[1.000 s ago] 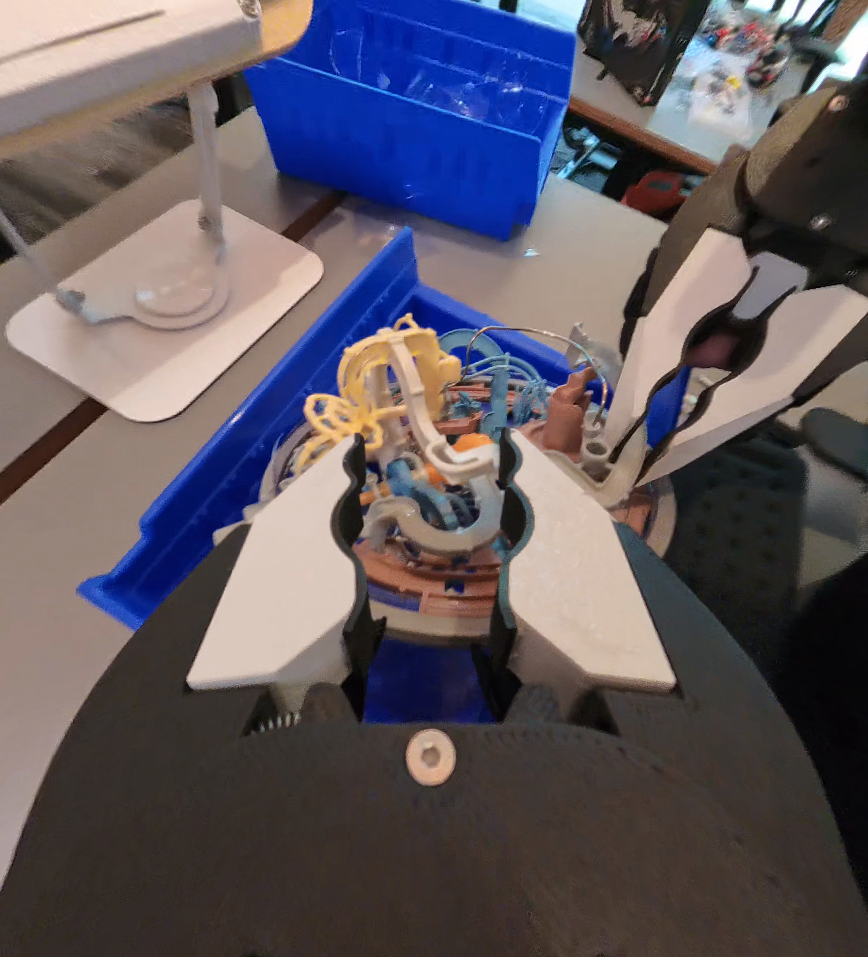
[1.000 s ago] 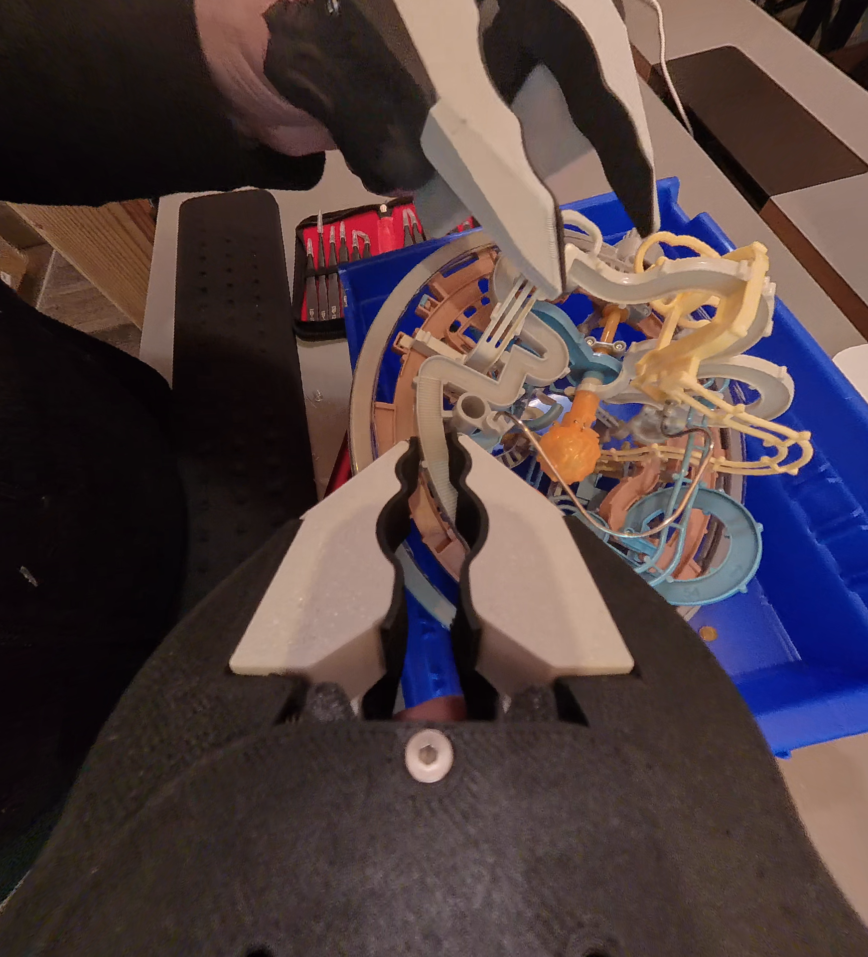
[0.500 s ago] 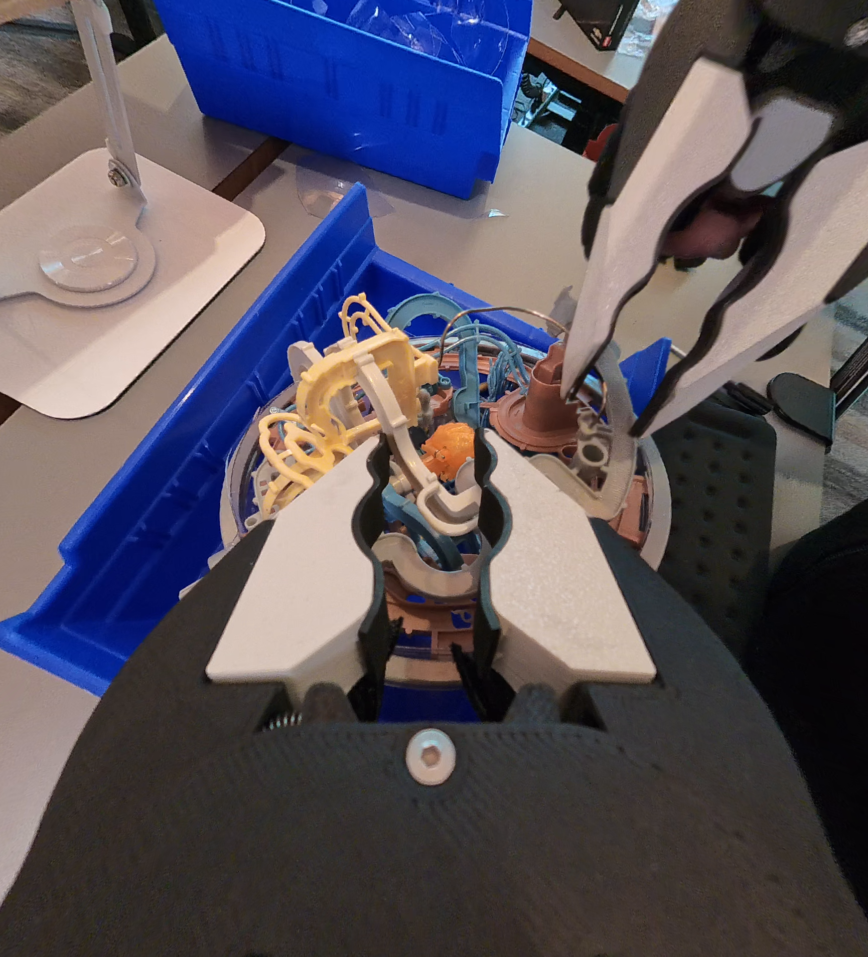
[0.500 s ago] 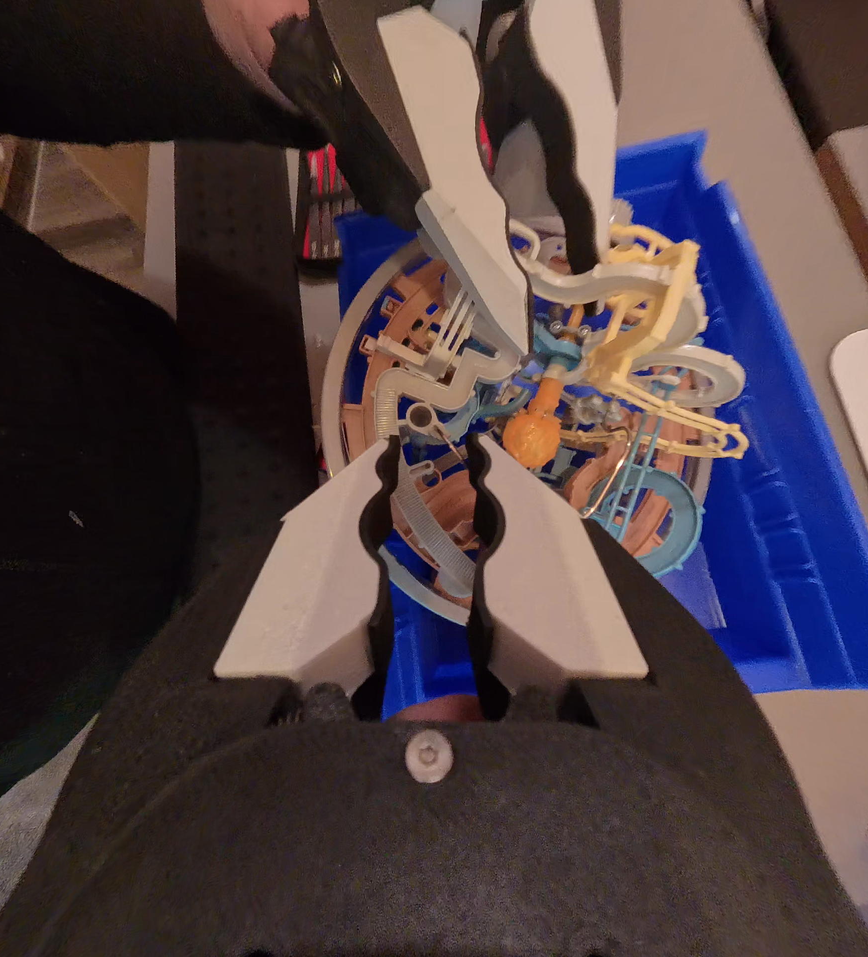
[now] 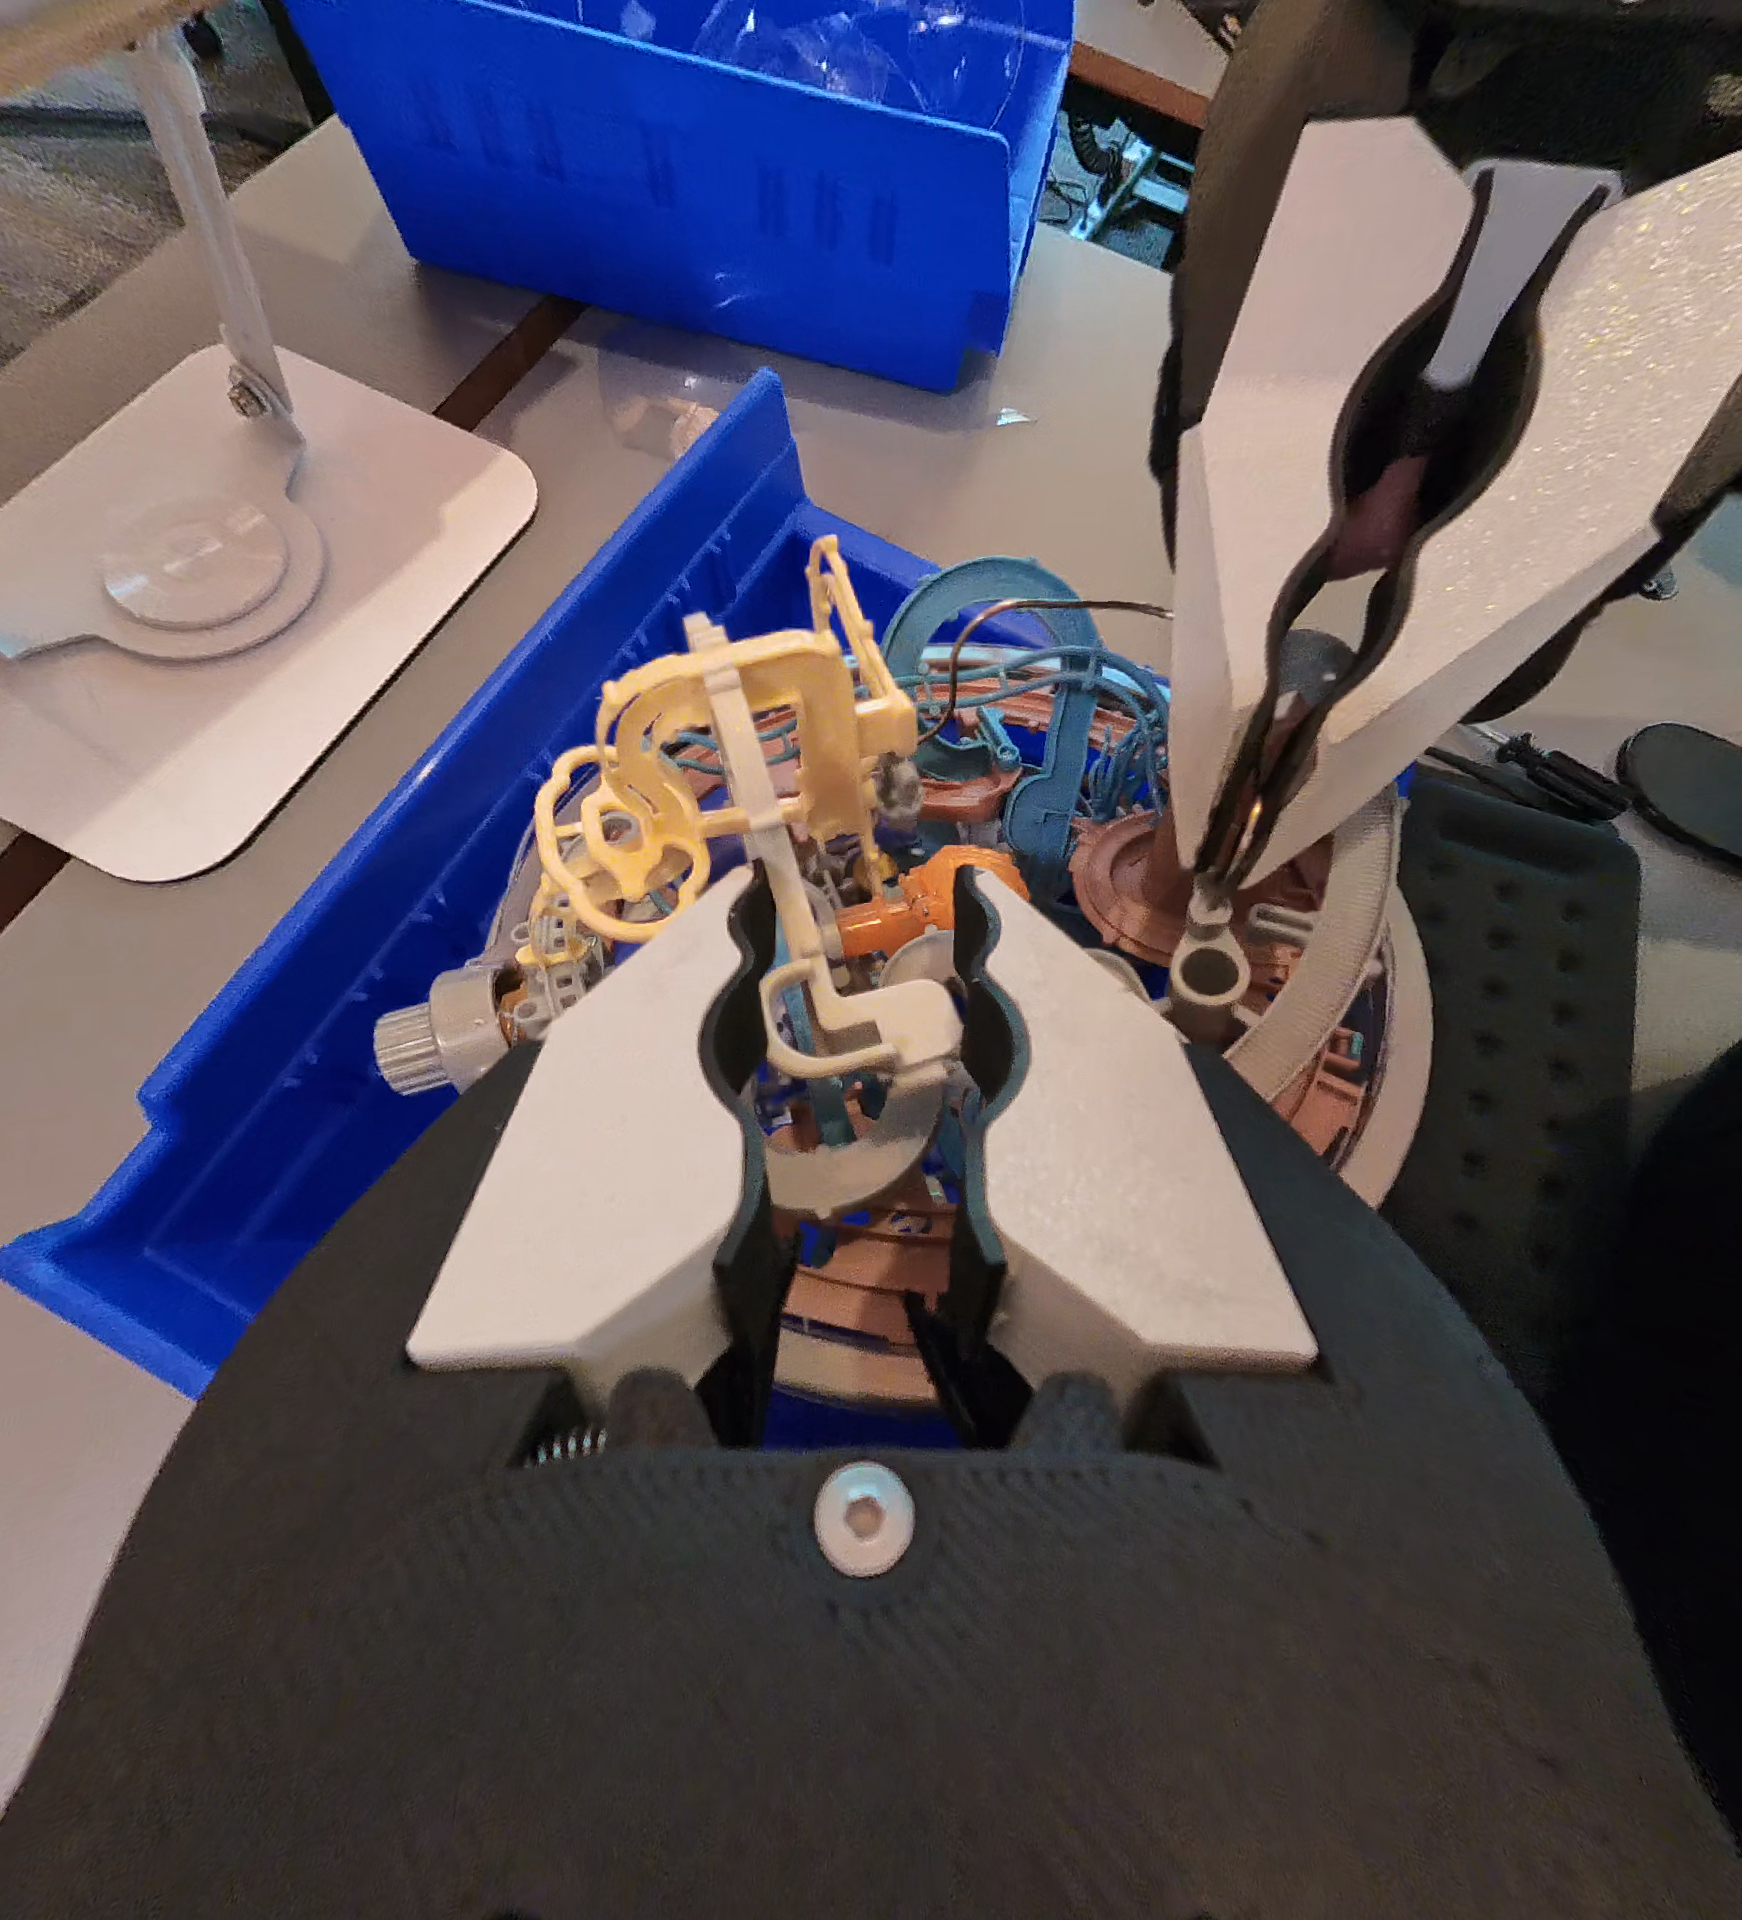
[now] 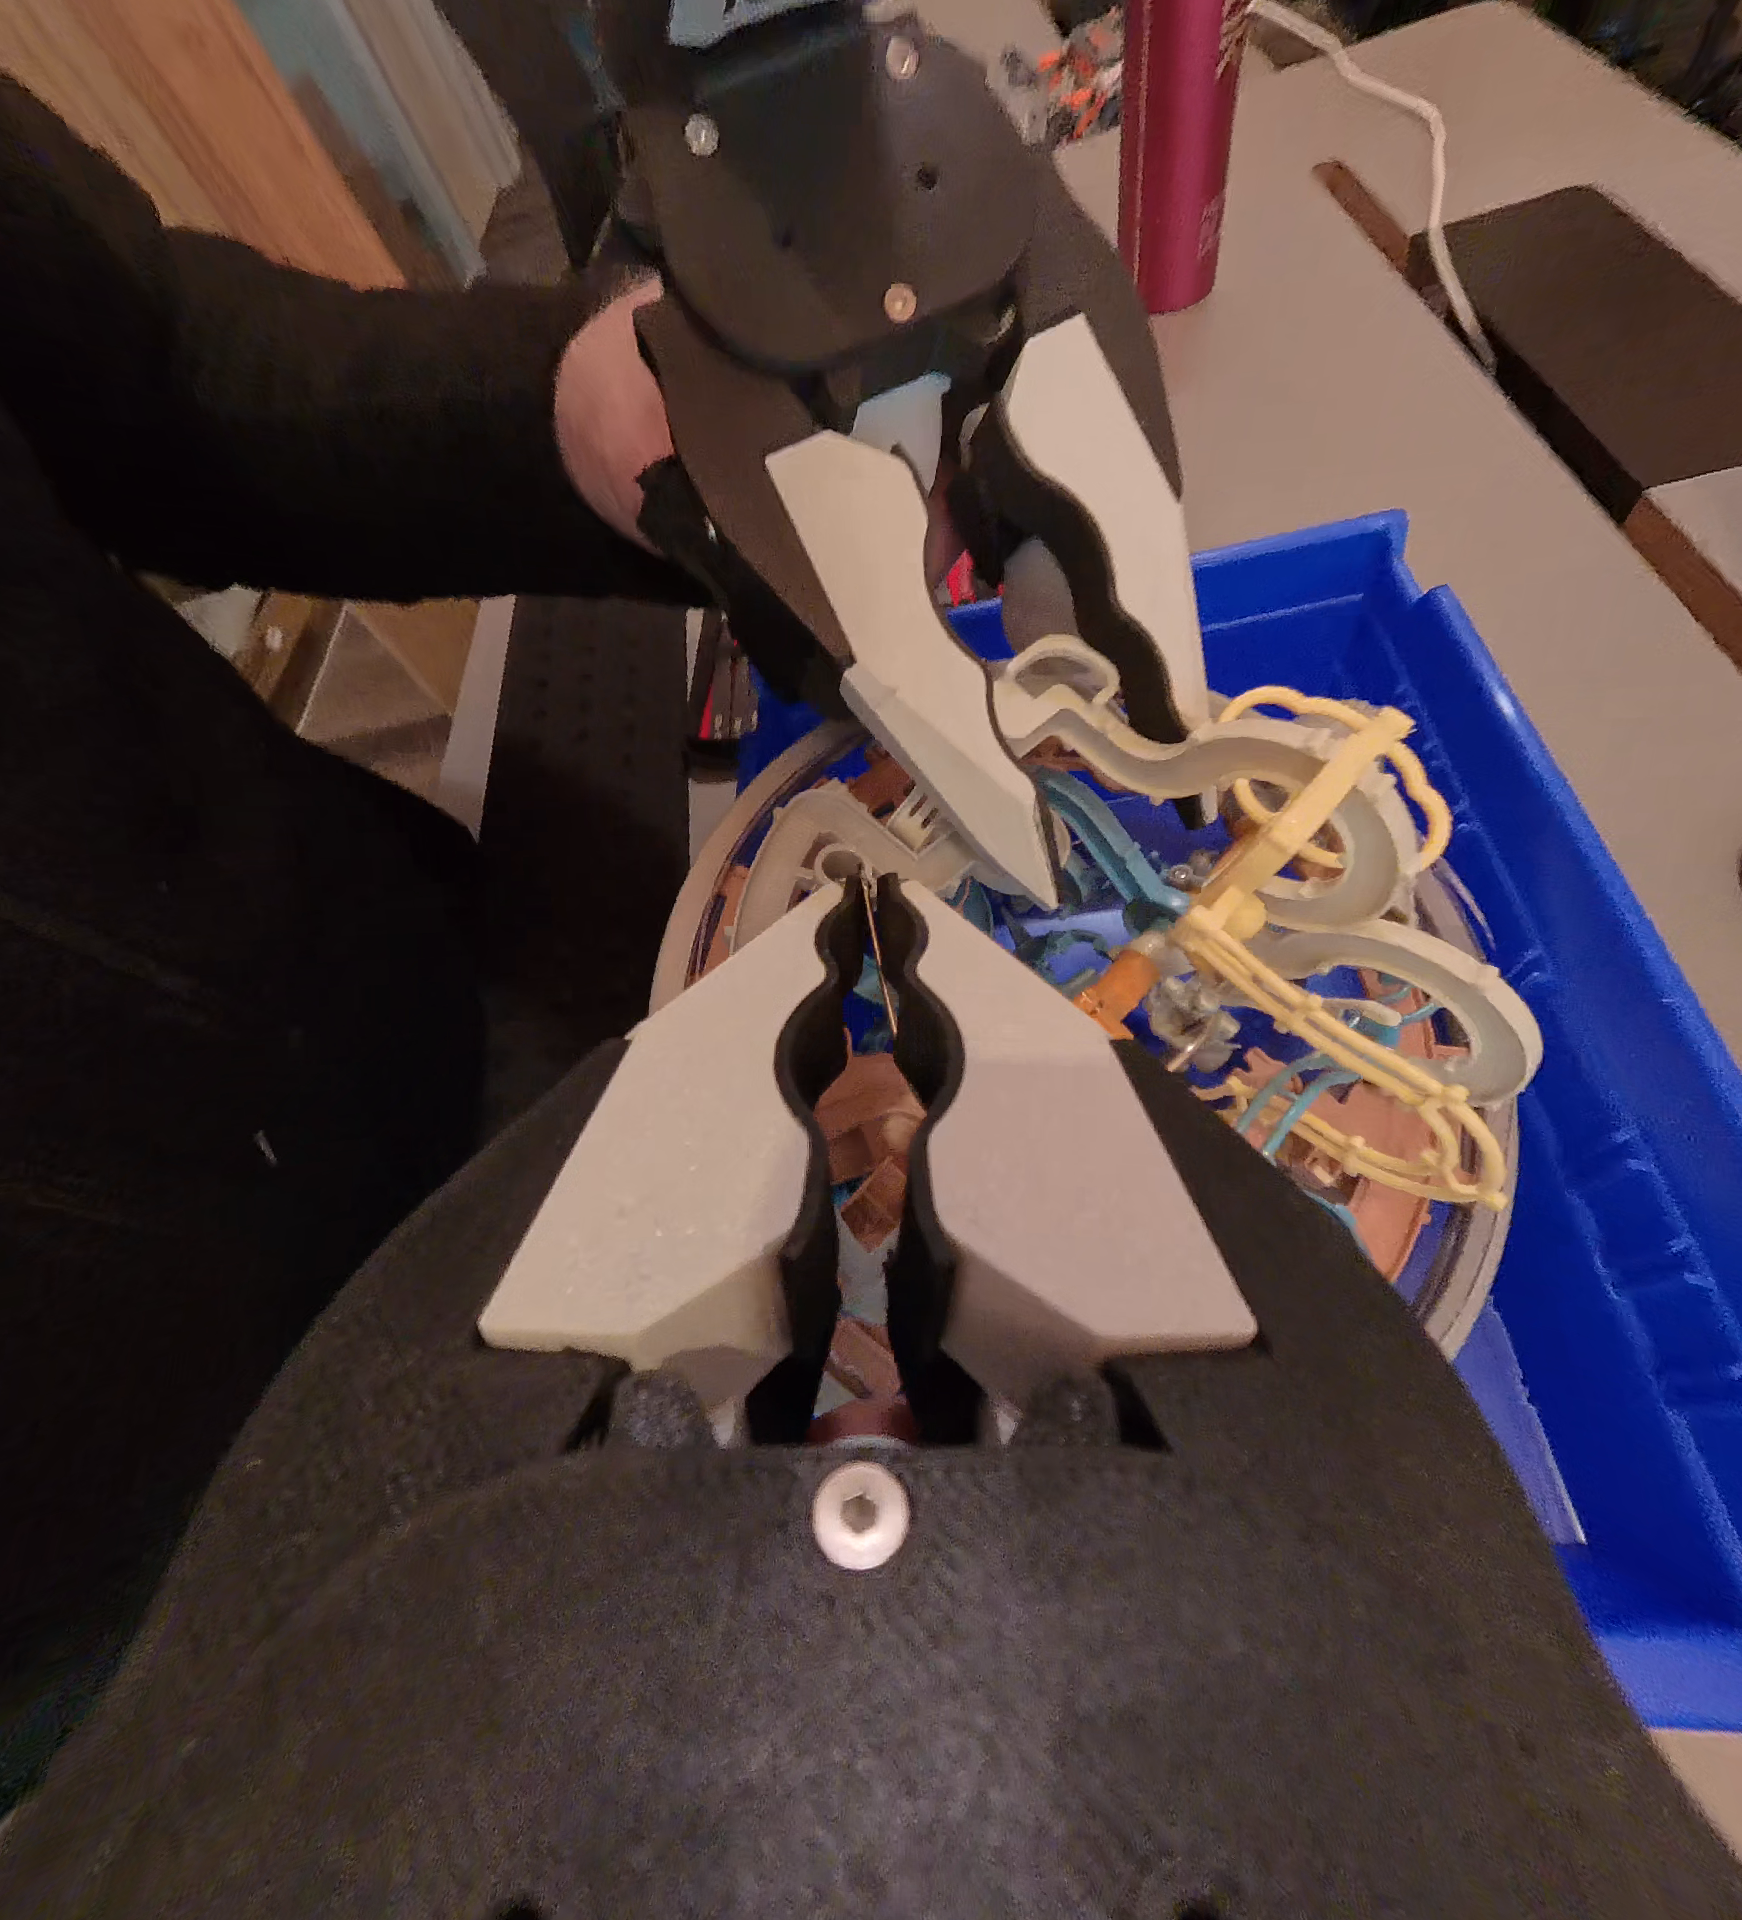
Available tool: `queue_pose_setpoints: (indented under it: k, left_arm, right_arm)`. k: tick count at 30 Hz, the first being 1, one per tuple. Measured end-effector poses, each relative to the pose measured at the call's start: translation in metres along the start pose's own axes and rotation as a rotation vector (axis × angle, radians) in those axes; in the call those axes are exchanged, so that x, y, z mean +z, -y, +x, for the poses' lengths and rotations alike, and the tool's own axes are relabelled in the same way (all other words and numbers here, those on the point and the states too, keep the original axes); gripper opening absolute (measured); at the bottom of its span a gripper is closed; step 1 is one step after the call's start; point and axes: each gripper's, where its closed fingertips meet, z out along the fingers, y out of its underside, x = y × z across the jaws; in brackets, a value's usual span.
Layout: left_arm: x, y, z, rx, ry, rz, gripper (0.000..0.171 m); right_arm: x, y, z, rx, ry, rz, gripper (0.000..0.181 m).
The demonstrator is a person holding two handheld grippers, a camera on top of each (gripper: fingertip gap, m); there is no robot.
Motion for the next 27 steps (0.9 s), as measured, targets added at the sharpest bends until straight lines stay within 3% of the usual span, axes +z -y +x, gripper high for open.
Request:
queue_pose_setpoints:
  k: [8,11,13,23,27]
  left_arm:
    - [-0.002,0.0,-0.002,-0.068,-0.017,0.064,0.028]
    - [-0.006,0.006,-0.005,-0.198,-0.088,0.154,0.025]
    - [-0.012,0.011,-0.011,-0.244,-0.106,0.197,0.018]
    - [-0.015,0.012,-0.016,-0.287,-0.109,0.22,0.018]
    - [-0.031,0.025,-0.013,-0.344,-0.204,0.341,0.02]
  right_arm:
    - [-0.01,0.018,0.01,0.08,-0.094,0.206,0.0]
    - [-0.016,0.017,0.014,0.13,-0.1,0.277,0.0]
    - [-0.013,0.016,0.012,0.12,-0.101,0.283,0.0]
    - [-0.023,0.02,0.024,0.194,-0.145,0.399,0.0]
    - [-0.026,0.017,0.027,0.197,-0.164,0.395,0.0]
